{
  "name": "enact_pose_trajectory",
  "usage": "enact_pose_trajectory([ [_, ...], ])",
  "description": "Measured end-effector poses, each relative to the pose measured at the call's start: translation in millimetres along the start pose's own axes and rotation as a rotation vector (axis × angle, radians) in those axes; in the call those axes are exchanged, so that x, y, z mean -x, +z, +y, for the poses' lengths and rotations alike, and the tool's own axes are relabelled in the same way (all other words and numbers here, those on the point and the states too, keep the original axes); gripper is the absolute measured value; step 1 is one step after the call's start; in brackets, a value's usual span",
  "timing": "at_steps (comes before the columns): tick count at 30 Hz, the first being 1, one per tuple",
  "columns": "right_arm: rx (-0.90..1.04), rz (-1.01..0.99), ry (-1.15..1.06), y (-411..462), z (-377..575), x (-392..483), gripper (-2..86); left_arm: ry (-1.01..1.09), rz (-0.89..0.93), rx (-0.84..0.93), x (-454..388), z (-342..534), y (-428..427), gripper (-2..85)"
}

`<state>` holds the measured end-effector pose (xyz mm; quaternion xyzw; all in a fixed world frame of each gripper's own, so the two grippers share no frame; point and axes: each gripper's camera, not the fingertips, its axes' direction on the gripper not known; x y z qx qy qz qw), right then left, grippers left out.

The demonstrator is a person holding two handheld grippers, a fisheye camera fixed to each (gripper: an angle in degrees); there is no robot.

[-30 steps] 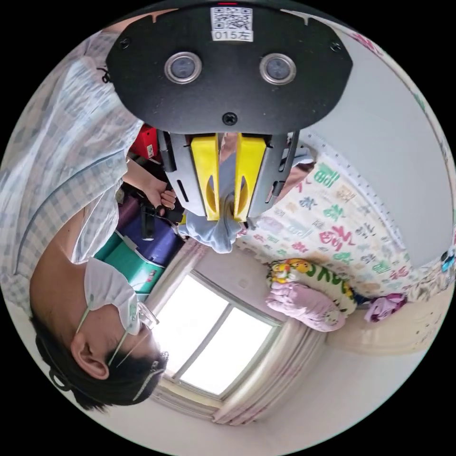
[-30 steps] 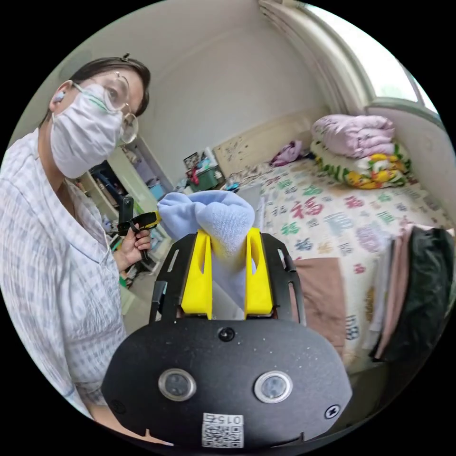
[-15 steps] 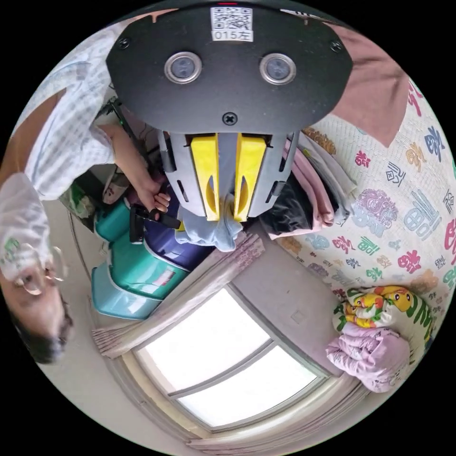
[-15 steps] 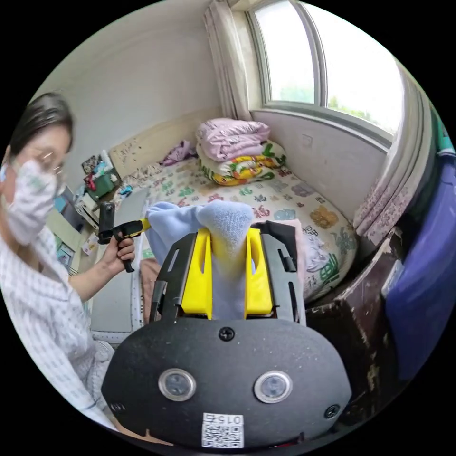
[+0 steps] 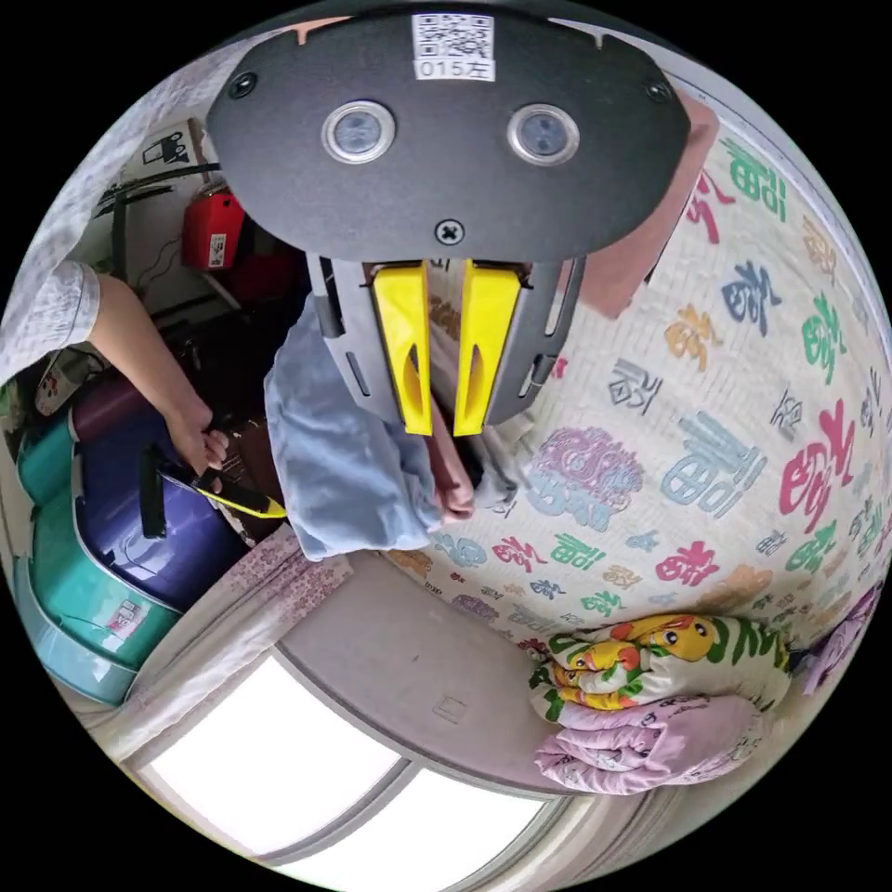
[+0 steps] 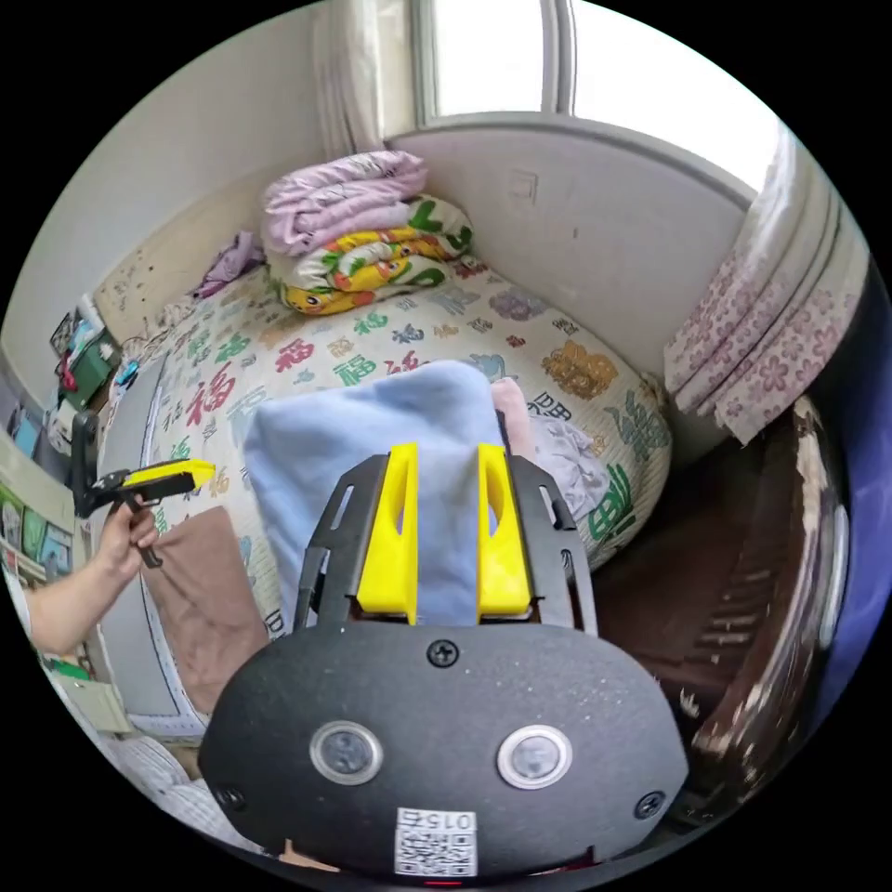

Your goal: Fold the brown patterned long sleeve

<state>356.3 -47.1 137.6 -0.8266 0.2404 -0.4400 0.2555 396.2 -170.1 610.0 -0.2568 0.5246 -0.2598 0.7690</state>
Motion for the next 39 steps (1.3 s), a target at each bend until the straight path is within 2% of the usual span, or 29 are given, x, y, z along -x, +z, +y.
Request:
enact_pose_trajectory([
  [2,-0.042,-0.057,-0.032,-25,46,39,8.1,-0.091,-0.083,0.022,26,44,-28,6.0],
  [4,-0.001,-0.158,-0.030,-27,91,84,7.5,-0.223,-0.174,0.055,49,82,-52,6.6],
  [7,0.238,-0.407,-0.057,20,162,196,7.5,-0.469,-0.337,0.112,83,146,-91,7.1],
  [10,0.322,-0.608,-0.112,52,184,278,7.8,-0.660,-0.395,0.115,102,193,-119,7.1],
  [13,0.392,-0.814,-0.315,90,181,396,9.0,-0.746,-0.413,0.086,113,218,-133,7.0],
  [16,0.366,-0.811,-0.511,104,180,466,10.2,-0.782,-0.392,0.048,126,232,-136,7.2],
  [20,0.366,-0.636,-0.714,148,189,563,14.5,-0.792,-0.345,0.007,144,239,-133,8.3],
  [23,0.420,-0.497,-0.806,190,211,608,13.8,-0.802,-0.353,-0.009,158,242,-134,8.3],
  [24,0.437,-0.411,-0.811,205,220,615,12.5,-0.811,-0.349,-0.012,161,243,-135,8.3],
  [26,0.406,-0.397,-0.811,205,226,608,9.4,-0.825,-0.293,-0.056,171,244,-142,8.3],
  [28,0.424,-0.469,-0.730,202,220,585,6.2,-0.817,-0.250,-0.071,177,243,-147,8.4],
  [30,0.445,-0.600,-0.532,195,204,529,4.6,-0.805,-0.232,-0.074,181,242,-151,8.5],
  [32,0.448,-0.639,-0.419,187,196,485,3.8,-0.788,-0.202,-0.080,184,238,-155,8.8],
  [36,0.471,-0.792,-0.290,178,196,404,2.1,-0.728,-0.085,-0.135,184,230,-161,9.5],
  [39,0.465,-0.787,-0.232,181,205,370,1.0,-0.726,0.058,-0.163,184,233,-163,9.4],
])
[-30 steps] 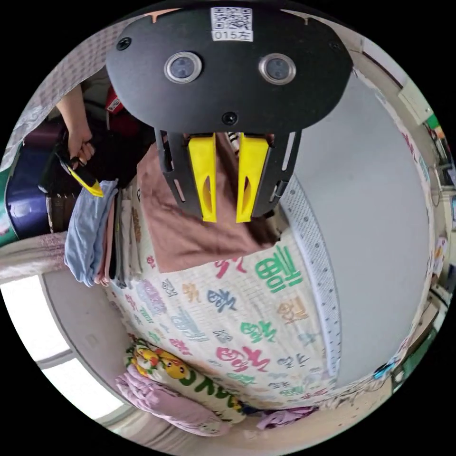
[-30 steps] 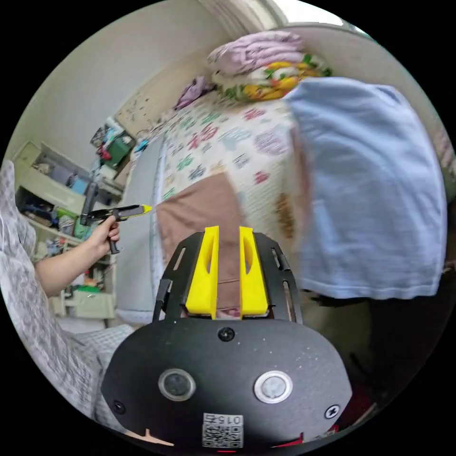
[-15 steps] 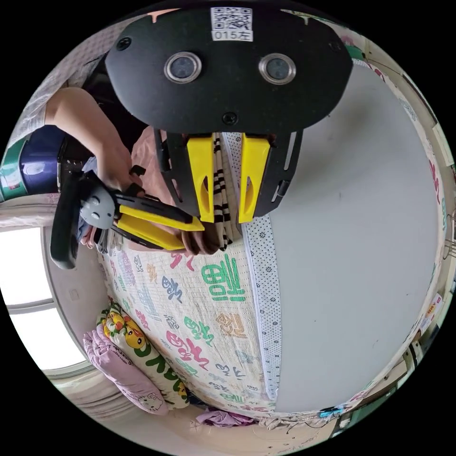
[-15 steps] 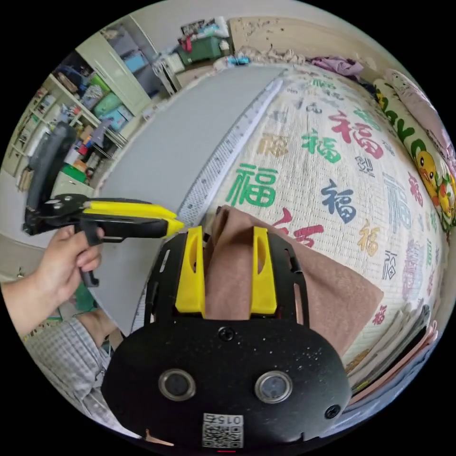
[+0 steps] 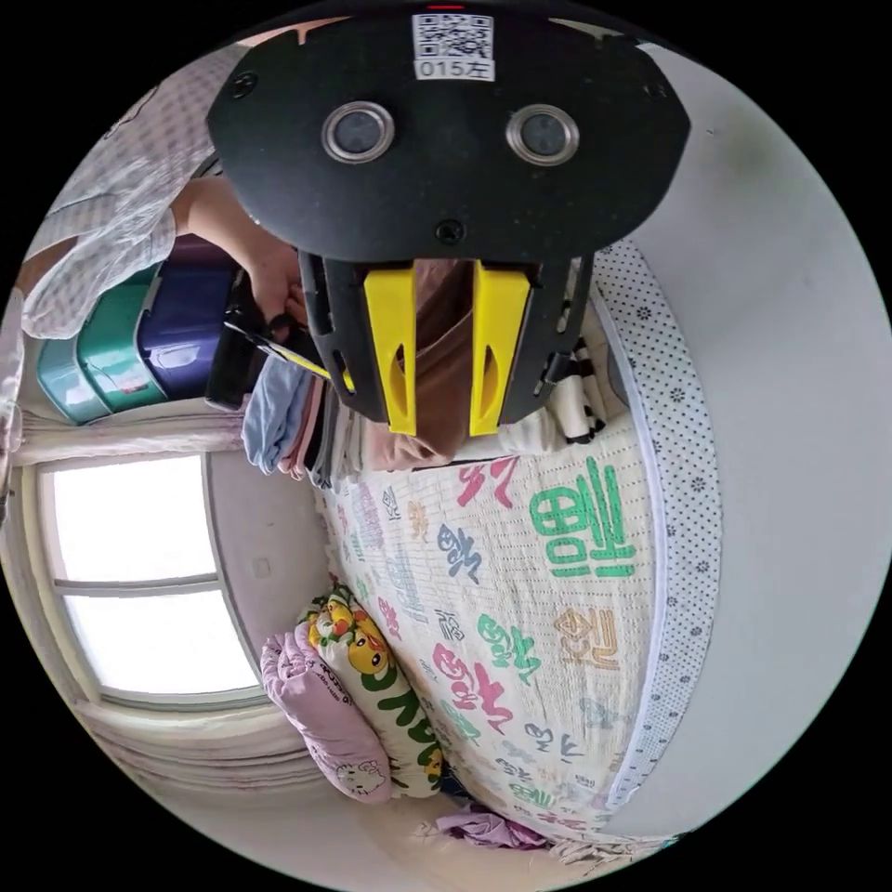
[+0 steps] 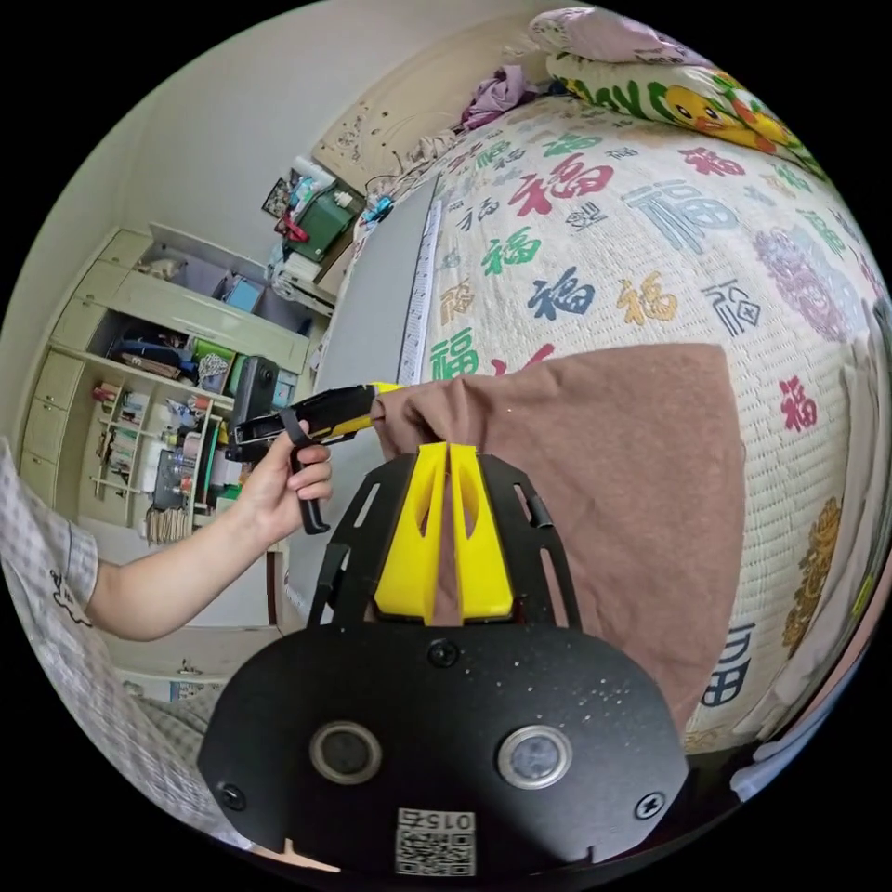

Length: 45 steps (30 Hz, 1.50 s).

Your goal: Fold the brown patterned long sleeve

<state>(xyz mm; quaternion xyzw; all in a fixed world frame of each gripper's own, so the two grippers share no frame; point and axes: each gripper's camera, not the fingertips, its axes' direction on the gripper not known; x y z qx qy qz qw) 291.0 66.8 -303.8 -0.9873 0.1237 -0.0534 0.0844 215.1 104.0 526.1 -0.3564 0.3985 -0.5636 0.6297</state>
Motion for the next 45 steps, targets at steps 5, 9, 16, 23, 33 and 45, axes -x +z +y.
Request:
enact_pose_trajectory([
  [5,-0.047,-0.080,-0.004,-16,8,-20,3.3,-0.078,0.145,-0.033,12,23,-27,10.4],
  [9,-0.039,-0.172,-0.038,-17,3,-29,7.7,-0.101,0.226,-0.061,18,37,-48,10.8],
  [16,0.034,-0.194,-0.070,-8,-10,-36,9.2,-0.030,0.121,-0.018,15,55,-77,9.1],
  [23,0.103,-0.075,-0.080,-14,11,-42,4.5,-0.003,0.062,0.003,11,75,-108,3.3],
  [33,-0.297,-0.083,-0.009,-261,132,-80,1.1,-0.001,0.215,-0.186,-14,134,-204,0.2],
  [45,-0.558,-0.100,-0.175,-475,264,15,0.8,0.173,0.129,-0.443,-49,259,-460,-0.2],
])
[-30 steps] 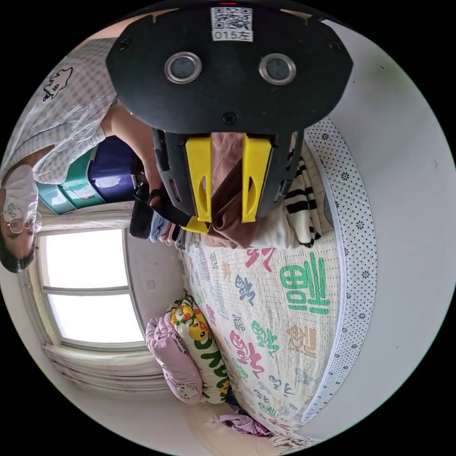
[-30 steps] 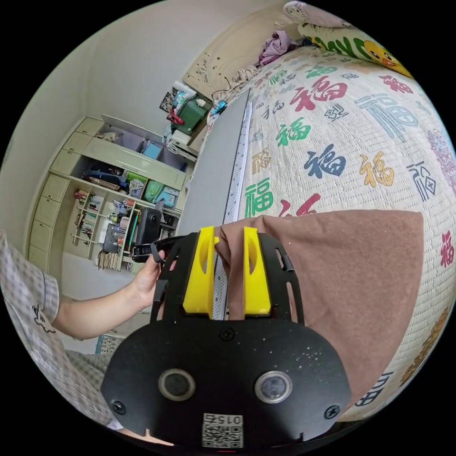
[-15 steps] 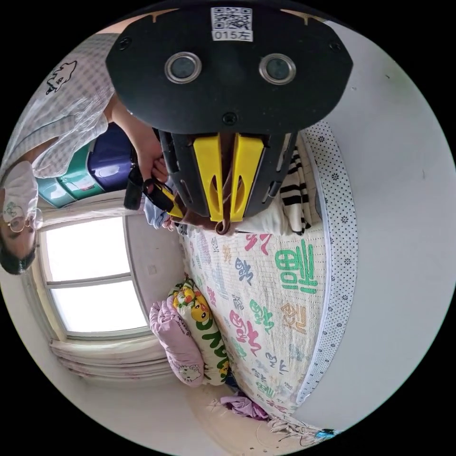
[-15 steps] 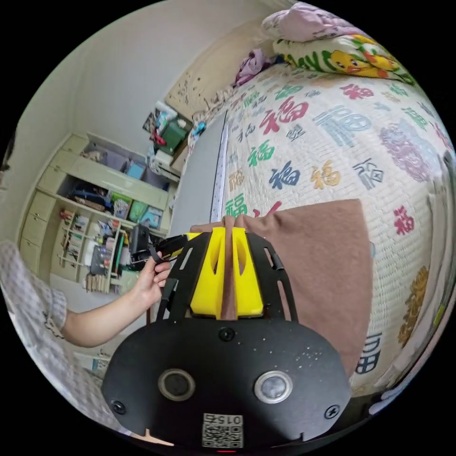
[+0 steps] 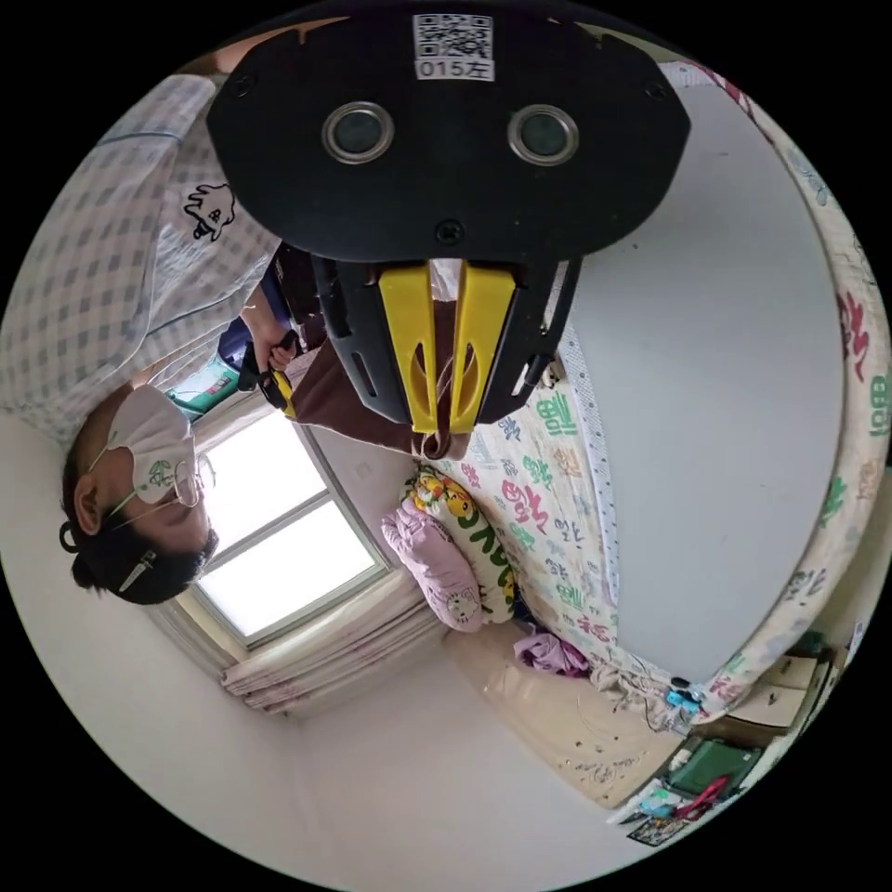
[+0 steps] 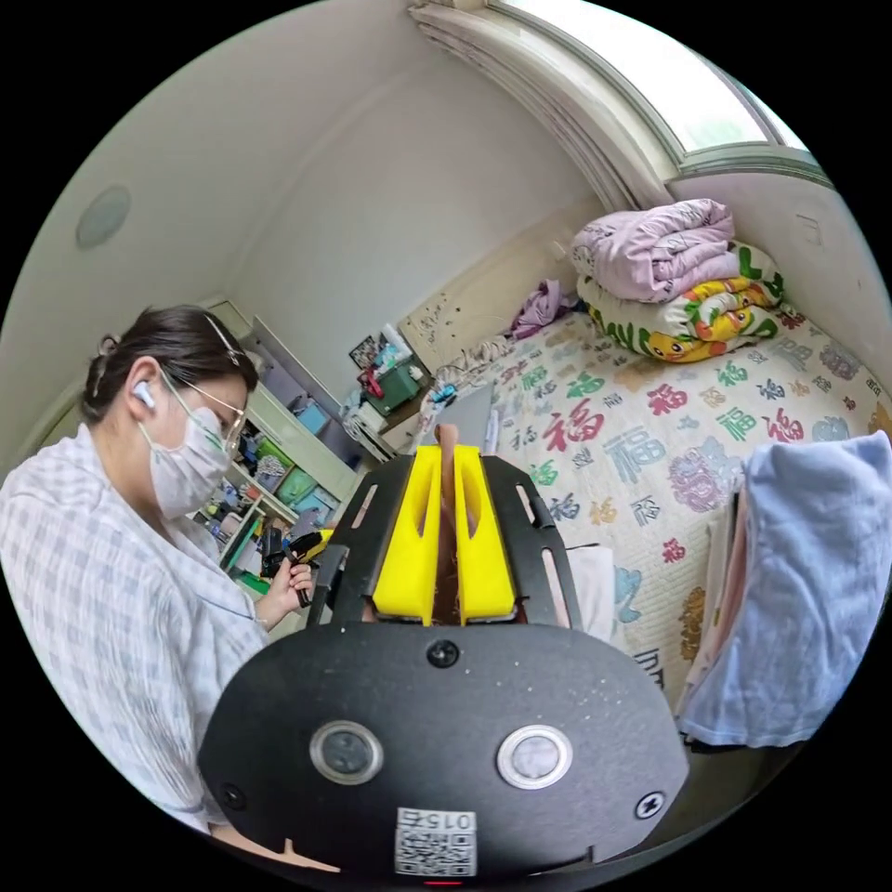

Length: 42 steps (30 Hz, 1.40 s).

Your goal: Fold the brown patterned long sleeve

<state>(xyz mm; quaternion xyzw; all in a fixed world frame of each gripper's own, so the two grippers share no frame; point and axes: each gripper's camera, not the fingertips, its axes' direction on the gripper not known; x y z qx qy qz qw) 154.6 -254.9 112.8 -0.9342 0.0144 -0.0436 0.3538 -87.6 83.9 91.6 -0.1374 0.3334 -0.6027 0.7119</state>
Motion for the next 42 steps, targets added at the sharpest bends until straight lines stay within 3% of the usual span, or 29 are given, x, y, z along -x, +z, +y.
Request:
enact_pose_trajectory([
  [11,0.051,-0.212,0.098,31,131,76,0.9,-0.012,-0.232,-0.278,-28,40,-328,-0.2],
  [17,0.173,-0.139,0.127,53,181,71,0.9,-0.092,-0.278,-0.257,-4,38,-414,-0.3],
  [22,0.337,0.018,0.162,123,207,-24,1.3,-0.216,-0.240,-0.145,75,20,-397,-0.1],
  [24,0.409,0.126,0.196,184,224,-102,1.8,-0.274,-0.236,-0.098,118,14,-373,-0.1],
  [29,0.578,0.347,0.303,295,276,-240,3.9,-0.514,-0.395,0.031,221,10,-304,-0.1],
  [32,0.636,0.252,0.260,287,314,-259,4.9,-0.487,-0.367,-0.018,208,13,-312,0.9],
  [35,0.792,0.160,0.220,254,378,-265,6.1,-0.479,-0.357,0.080,180,30,-318,5.0],
  [42,0.994,0.103,0.508,181,550,-346,9.3,-0.698,-0.297,0.228,146,91,-300,8.3],
])
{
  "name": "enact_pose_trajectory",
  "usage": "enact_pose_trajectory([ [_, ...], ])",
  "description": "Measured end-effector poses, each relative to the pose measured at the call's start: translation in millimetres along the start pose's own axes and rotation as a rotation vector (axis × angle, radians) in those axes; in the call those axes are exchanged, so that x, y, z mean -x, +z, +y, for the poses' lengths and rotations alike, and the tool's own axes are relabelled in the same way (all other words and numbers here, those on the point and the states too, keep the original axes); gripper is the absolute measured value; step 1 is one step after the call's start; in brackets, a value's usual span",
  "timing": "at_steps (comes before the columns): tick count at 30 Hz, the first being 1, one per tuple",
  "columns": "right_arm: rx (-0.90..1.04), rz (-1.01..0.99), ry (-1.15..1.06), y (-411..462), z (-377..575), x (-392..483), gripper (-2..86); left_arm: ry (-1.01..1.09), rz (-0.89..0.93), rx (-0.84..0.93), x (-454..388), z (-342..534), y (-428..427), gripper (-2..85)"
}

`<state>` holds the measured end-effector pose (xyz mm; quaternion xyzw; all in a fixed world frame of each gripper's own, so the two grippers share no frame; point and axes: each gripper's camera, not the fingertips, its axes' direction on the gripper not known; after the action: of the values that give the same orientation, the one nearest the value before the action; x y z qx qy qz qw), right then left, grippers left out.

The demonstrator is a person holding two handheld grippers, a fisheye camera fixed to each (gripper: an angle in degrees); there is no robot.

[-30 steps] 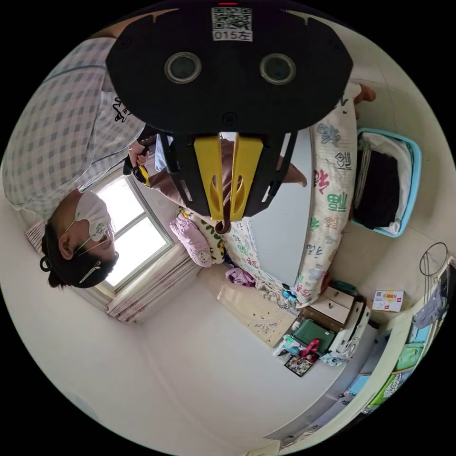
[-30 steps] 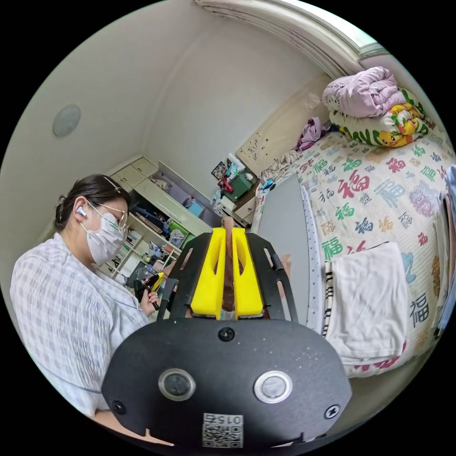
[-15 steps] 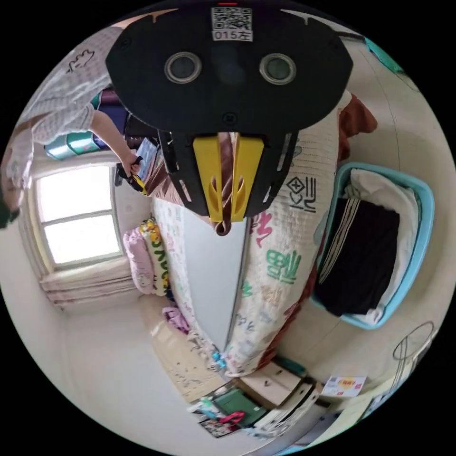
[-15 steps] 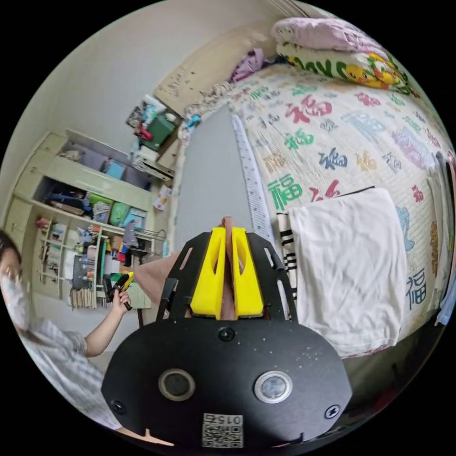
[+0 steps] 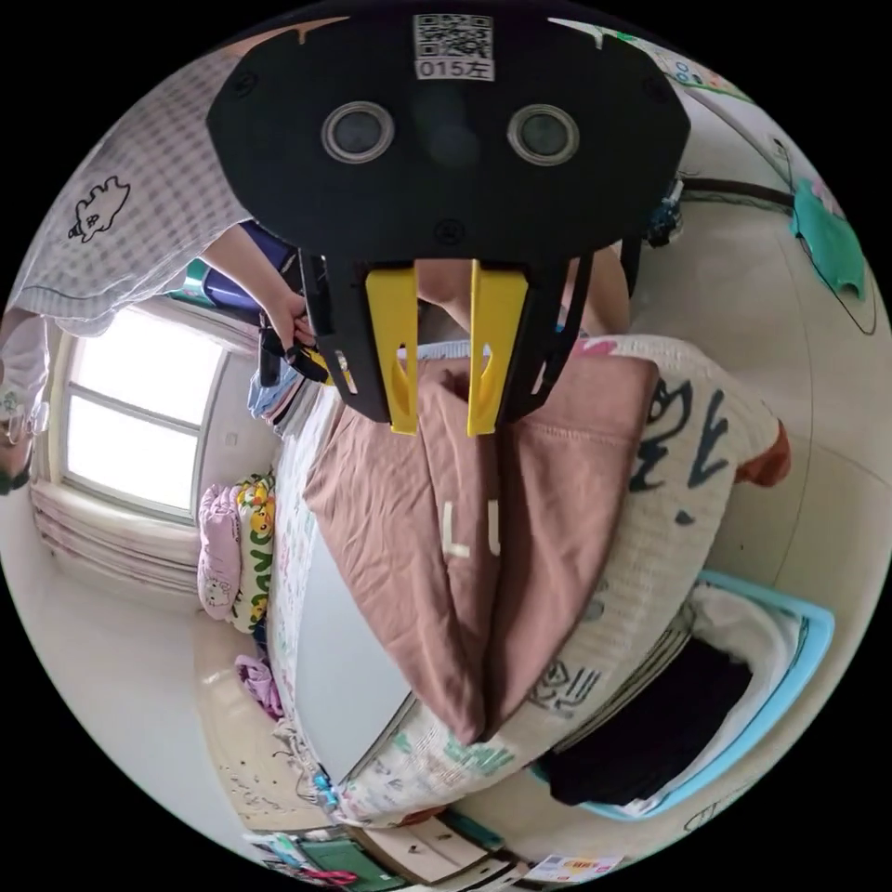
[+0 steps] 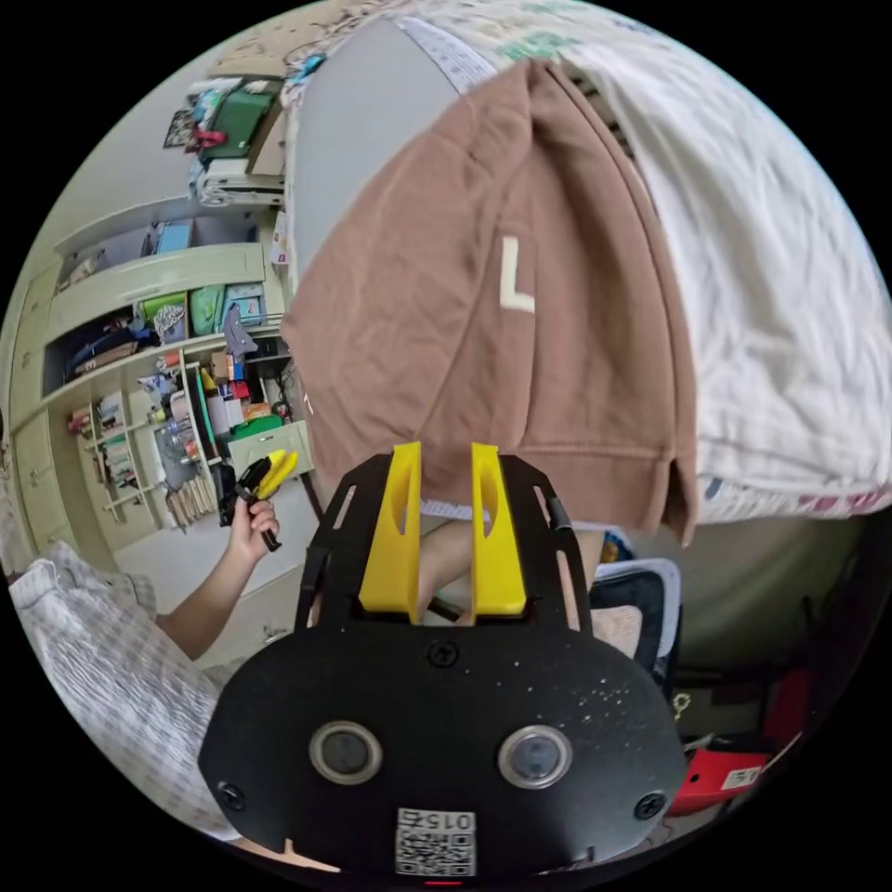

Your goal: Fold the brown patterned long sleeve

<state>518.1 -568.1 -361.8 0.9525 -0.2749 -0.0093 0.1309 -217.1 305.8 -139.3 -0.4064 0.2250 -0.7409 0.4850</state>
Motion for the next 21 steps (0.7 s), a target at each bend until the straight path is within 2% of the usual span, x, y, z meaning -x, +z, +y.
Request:
enact_pose_trajectory([
  [7,0.026,-0.072,0.069,17,11,-105,9.6,-0.107,0.041,0.056,-10,-10,32,10.2],
  [10,0.039,-0.054,0.085,15,10,-133,8.7,-0.123,-0.005,0.100,-20,-23,39,9.9],
  [16,0.067,-0.056,0.132,-1,26,-211,4.5,-0.208,-0.071,0.172,-24,-36,44,1.7],
  [21,0.083,-0.092,0.095,-29,44,-261,1.2,-0.207,-0.083,0.203,-35,-41,39,-0.2],
])
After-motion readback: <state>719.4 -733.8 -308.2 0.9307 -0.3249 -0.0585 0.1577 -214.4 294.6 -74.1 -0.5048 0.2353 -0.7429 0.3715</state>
